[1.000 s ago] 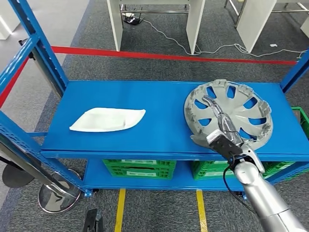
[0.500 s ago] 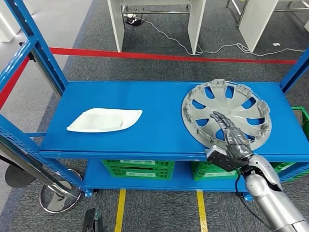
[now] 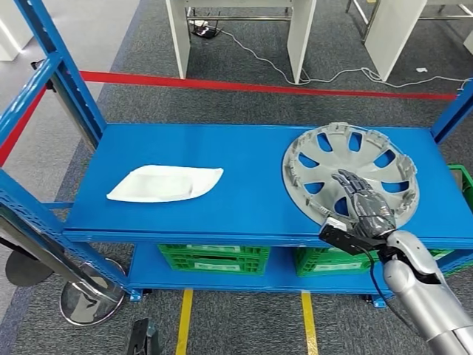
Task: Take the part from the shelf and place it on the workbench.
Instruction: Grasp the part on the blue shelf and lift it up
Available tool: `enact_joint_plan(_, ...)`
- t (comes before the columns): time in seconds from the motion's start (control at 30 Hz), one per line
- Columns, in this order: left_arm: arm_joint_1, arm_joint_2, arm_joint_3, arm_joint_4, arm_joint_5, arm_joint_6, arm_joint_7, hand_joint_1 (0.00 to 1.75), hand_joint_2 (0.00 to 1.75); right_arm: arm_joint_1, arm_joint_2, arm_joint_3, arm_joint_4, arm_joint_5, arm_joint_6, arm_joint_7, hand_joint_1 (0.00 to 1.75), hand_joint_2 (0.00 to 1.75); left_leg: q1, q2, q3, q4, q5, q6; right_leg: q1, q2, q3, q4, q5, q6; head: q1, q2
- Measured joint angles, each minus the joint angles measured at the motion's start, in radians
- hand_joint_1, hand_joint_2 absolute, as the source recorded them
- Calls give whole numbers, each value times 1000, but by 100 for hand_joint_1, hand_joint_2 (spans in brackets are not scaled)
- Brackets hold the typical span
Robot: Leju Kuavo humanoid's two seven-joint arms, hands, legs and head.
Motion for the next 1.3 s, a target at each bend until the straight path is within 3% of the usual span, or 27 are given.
enact_joint_plan(0.07, -1, -1, -1, 0, -1, -1, 0, 0, 0, -6, -5, -1, 7, 6, -2, 4, 0, 175, 4, 1, 5, -9, 6, 8, -2, 1, -33, 66, -40, 9, 3, 0)
enact_joint_plan(0.13, -1, -2, -3, 0, -4, -1, 1, 0, 0, -7, -10, 0, 17, 23, -3, 15, 0, 175, 4, 1, 5, -9, 6, 10, -2, 1, -97, 199, -99, 16, 6, 0)
enact_joint_plan(0.17, 0, -2, -3, 0, -6, -1, 3, 0, 0, -6, -13, 1, 23, 33, -2, 22, 0, 175, 4, 1, 4, -9, 6, 10, -2, 1, -125, 253, -114, 19, 6, 0)
enact_joint_plan(0.2, 0, -2, -3, 0, -8, -1, 4, 0, 0, -5, -16, 2, 28, 43, 0, 29, 0, 175, 3, 1, 4, -8, 5, 10, -3, 1, -137, 274, -112, 21, 6, 0)
enact_joint_plan(0.23, 0, -2, -4, 0, -9, -1, 6, 0, 0, -5, -20, 2, 34, 52, 5, 34, 0, 175, 4, 1, 5, -7, 5, 10, -4, 1, -128, 253, -90, 22, 7, 0)
enact_joint_plan(0.33, -1, -3, -6, 0, -13, -1, 10, 0, 0, -19, -35, 2, 52, 72, 28, 49, 0, 175, 1, 0, 4, 0, 0, 2, -8, 1, -30, 57, -3, 21, 7, 0)
enact_joint_plan(0.4, -2, -3, -7, 0, -14, -1, 11, 0, 0, -28, -43, 3, 64, 81, 41, 54, 0, 175, -3, -1, -1, 5, -2, -6, -6, 4, 4, -3, 7, 11, 6, 0)
enact_joint_plan(0.47, -2, -2, -8, 0, -14, -2, 12, 0, 0, -33, -47, 3, 73, 84, 52, 54, 0, 175, -3, -1, -3, 7, -2, -14, -4, 6, 6, -5, 9, -3, 6, 0)
enact_joint_plan(0.53, -3, -2, -8, 0, -14, -2, 12, 0, 0, -42, -50, 3, 82, 83, 67, 55, 0, 175, -1, 0, -10, 31, -22, -26, -6, 5, 8, -6, 10, -16, 4, 0)
enact_joint_plan(0.57, -3, -2, -9, 0, -14, -3, 12, 0, 0, -48, -51, 4, 87, 83, 73, 55, 0, 175, 1, 0, -26, 69, -47, -31, -8, 4, 9, -8, 11, -21, 2, 0)
enact_joint_plan(0.67, -3, -2, -9, 0, -14, -3, 12, 0, 0, -60, -52, 5, 112, 80, 88, 56, 0, 175, 4, 0, -110, 259, -133, -40, -8, 1, 8, -7, 11, -28, -1, 0)
enact_joint_plan(0.7, -3, -2, -9, 0, -15, -3, 12, 0, 0, -65, -52, 6, 122, 79, 92, 56, 0, 175, 4, 1, -125, 291, -138, -39, -8, 1, 8, -7, 10, -28, -1, 0)
enact_joint_plan(0.73, -2, -2, -9, 0, -15, -3, 12, 0, 0, -71, -52, 6, 132, 79, 96, 56, 0, 175, 4, 1, -122, 287, -124, -38, -8, 1, 9, -7, 10, -28, -1, 0)
enact_joint_plan(0.77, -3, -2, -9, 0, -15, -3, 11, 0, 0, -76, -52, 7, 140, 79, 98, 56, 0, 175, 4, 1, -100, 243, -94, -35, -8, 1, 11, -7, 10, -27, -1, 0)
enact_joint_plan(0.8, -3, -2, -9, 0, -15, -3, 11, 0, 0, -80, -52, 8, 147, 79, 100, 56, 6, 175, 3, 0, -66, 173, -57, -30, -8, 1, 12, -7, 10, -26, -1, 0)
enact_joint_plan(0.87, -3, -2, -10, 0, -18, -5, 11, 0, 0, -88, -52, 10, 160, 80, 108, 61, 93, 175, 1, 0, -7, 49, -15, -22, -4, 1, 12, -6, 10, -19, -1, 0)
enact_joint_plan(0.93, -3, -2, -12, 0, -22, -9, 12, 0, 0, -95, -53, 12, 174, 82, 130, 68, 175, 175, -1, 0, 9, 10, -13, -16, -2, 2, 9, -7, 13, -7, 0, 0)
enact_joint_plan(1.0, -3, -3, -15, 0, -26, -13, 17, 0, 0, -102, -56, 15, 188, 81, 158, 67, 175, 175, 0, 1, 9, 3, -7, -5, -4, 2, 8, -10, 15, 5, 0, 0)
enact_joint_plan(1.07, -4, -4, -18, 0, -28, -15, 20, 0, 0, -106, -63, 20, 203, 78, 180, 62, 175, 175, 4, 1, 10, -5, 1, 6, -5, 2, -14, 27, -13, 14, 4, 0)
enact_joint_plan(1.17, -4, -5, -22, 0, -28, -14, 21, 0, 0, -110, -68, 29, 225, 76, 194, 56, 175, 175, 3, 1, 5, -6, 5, 14, -6, 2, -105, 214, -100, 22, 9, 0)
enact_joint_plan(1.2, -3, -5, -22, 0, -28, -14, 22, 0, 0, -110, -68, 32, 231, 75, 196, 54, 175, 175, 3, 1, 4, -5, 6, 14, -6, 2, -128, 260, -111, 23, 9, 0)
enact_joint_plan(1.23, -3, -5, -22, 0, -28, -14, 22, 0, 0, -111, -68, 35, 237, 74, 198, 52, 175, 175, 2, 1, 4, -5, 6, 14, -7, 2, -132, 267, -102, 24, 9, 0)
enact_joint_plan(1.3, -4, -5, -24, 0, -28, -14, 22, 0, 0, -117, -68, 42, 245, 73, 200, 50, 175, 175, 2, 1, 6, -4, 5, 13, -7, 1, -84, 172, -42, 22, 9, 0)
